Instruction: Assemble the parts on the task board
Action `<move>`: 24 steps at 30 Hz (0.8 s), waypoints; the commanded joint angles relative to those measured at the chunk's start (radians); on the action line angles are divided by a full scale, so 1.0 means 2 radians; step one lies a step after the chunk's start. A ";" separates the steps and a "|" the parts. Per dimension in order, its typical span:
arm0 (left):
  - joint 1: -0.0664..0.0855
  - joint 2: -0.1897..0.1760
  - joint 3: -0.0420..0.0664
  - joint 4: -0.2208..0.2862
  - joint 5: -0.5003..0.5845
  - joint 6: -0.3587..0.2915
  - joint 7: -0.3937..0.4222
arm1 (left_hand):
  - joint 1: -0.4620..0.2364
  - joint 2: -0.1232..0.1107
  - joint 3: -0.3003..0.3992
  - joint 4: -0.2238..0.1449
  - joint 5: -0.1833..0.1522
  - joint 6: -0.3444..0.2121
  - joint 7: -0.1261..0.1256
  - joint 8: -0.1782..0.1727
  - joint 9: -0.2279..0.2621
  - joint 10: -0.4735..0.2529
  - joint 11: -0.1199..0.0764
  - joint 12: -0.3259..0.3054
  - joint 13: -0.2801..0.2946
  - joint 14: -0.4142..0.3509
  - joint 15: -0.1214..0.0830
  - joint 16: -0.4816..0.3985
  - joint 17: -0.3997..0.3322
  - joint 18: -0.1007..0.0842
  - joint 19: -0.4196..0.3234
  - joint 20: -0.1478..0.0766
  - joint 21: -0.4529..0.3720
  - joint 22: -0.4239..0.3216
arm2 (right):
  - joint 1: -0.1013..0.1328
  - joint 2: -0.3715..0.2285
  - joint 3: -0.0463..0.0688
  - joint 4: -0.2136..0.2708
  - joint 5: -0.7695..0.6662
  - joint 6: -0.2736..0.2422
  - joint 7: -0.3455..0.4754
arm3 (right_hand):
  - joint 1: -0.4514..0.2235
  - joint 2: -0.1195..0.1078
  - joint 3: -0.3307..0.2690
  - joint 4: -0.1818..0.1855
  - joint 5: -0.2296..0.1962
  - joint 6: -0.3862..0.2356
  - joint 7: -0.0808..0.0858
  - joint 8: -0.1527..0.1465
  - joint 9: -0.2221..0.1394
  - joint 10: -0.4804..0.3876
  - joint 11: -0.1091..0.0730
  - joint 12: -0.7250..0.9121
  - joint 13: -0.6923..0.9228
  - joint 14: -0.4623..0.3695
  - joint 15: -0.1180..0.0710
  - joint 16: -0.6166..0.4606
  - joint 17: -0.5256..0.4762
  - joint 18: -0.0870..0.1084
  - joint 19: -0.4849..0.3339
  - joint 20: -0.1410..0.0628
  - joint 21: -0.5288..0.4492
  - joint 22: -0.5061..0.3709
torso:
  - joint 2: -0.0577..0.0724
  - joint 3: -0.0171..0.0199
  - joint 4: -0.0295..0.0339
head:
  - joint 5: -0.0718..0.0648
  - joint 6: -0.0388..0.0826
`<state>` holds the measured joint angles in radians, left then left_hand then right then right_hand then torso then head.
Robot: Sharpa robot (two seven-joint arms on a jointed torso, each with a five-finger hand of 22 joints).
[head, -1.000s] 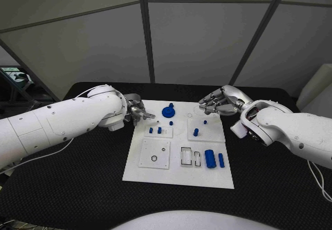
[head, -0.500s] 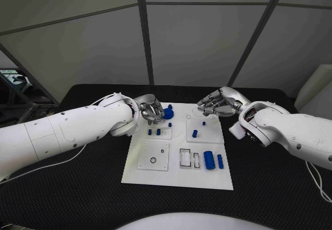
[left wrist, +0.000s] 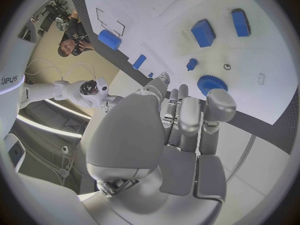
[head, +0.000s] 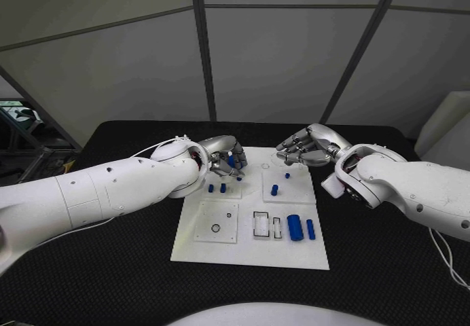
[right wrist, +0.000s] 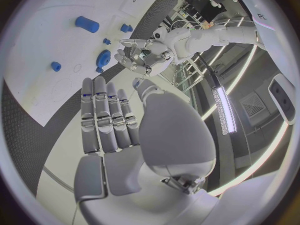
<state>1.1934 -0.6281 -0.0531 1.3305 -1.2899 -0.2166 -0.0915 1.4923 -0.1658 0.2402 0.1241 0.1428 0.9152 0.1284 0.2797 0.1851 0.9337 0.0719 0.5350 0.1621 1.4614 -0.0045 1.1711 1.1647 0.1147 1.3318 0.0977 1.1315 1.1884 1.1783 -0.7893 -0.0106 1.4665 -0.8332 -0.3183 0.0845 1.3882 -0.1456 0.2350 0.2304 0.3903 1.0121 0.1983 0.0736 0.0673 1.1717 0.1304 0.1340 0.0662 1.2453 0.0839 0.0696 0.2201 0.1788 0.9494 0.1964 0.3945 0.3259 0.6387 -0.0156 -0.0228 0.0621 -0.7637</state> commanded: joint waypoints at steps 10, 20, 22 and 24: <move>0.001 0.027 -0.001 -0.028 -0.069 0.052 -0.024 | -0.003 -0.001 0.016 -0.005 0.000 0.019 -0.005 -0.006 -0.007 0.022 -0.006 -0.011 -0.012 0.021 -0.006 0.041 0.020 -0.014 0.035 -0.006 0.052 0.045 | 0.001 0.002 0.000 0.001 -0.001 -0.001 0.002 | -0.001 -0.001 -0.002 -0.002 0.003 -0.003 0.001 0.000 0.000 -0.004 0.001 0.003 0.000 0.000 0.001 -0.002 0.000 0.002 0.002 0.000 -0.002 0.000 | 0.000 0.0001 0.0003 | -0.001 -0.001; 0.001 0.036 -0.001 -0.042 -0.073 0.081 -0.043 | -0.008 -0.001 0.019 -0.004 0.000 0.023 -0.005 -0.007 -0.008 0.025 -0.006 -0.015 -0.015 0.021 -0.007 0.043 0.018 -0.014 0.037 -0.007 0.052 0.045 | 0.001 0.003 0.000 0.002 -0.001 -0.001 0.002 | -0.001 -0.001 -0.002 -0.002 0.003 -0.003 0.001 0.000 0.000 -0.004 0.001 0.003 0.000 0.000 0.001 -0.002 0.000 0.002 0.002 0.000 -0.002 0.000 | 0.000 0.0001 0.0005 | -0.001 -0.002; 0.001 0.038 -0.001 -0.043 -0.074 0.083 -0.046 | -0.008 -0.001 0.019 -0.004 0.000 0.023 -0.005 -0.007 -0.008 0.025 -0.005 -0.015 -0.015 0.021 -0.007 0.043 0.017 -0.014 0.037 -0.007 0.052 0.045 | 0.001 0.003 0.000 0.001 -0.001 -0.001 0.002 | -0.001 -0.001 -0.002 -0.002 0.003 -0.003 0.001 0.000 0.000 -0.004 0.001 0.003 0.000 0.000 0.001 -0.002 0.000 0.002 0.002 0.000 -0.002 0.000 | 0.000 -0.0001 0.0006 | -0.002 -0.002; 0.001 0.039 -0.001 -0.045 -0.075 0.084 -0.047 | -0.009 -0.001 0.020 -0.004 0.000 0.024 -0.004 -0.008 -0.008 0.025 -0.005 -0.016 -0.016 0.021 -0.006 0.043 0.017 -0.014 0.037 -0.007 0.052 0.045 | 0.001 0.003 0.000 0.001 -0.001 -0.001 0.002 | -0.001 -0.001 -0.002 -0.002 0.003 -0.003 0.001 0.000 0.000 -0.004 0.001 0.003 0.000 0.000 0.001 -0.002 0.000 0.002 0.002 0.000 -0.002 0.000 | 0.000 -0.0002 0.0006 | -0.002 -0.002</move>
<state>1.1934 -0.5522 -0.0546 1.2428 -1.4197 -0.0860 -0.1600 1.4851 -0.1665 0.2721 0.1143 0.1427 0.9561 0.1196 0.2712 0.1700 0.9763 0.0611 0.5091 0.1314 1.4656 -0.0090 1.2510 1.1997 0.1210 1.3989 0.0859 1.2356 1.2796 1.1783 -0.7844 -0.0106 1.4670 -0.8336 -0.3185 0.0842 1.3882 -0.1457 0.2350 0.2304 0.3902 1.0121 0.1983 0.0736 0.0674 1.1717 0.1304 0.1340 0.0662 1.2453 0.0839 0.0696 0.2203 0.1787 0.9494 0.1964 0.3945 0.3261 0.6382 -0.0154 -0.0219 0.0590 -0.7681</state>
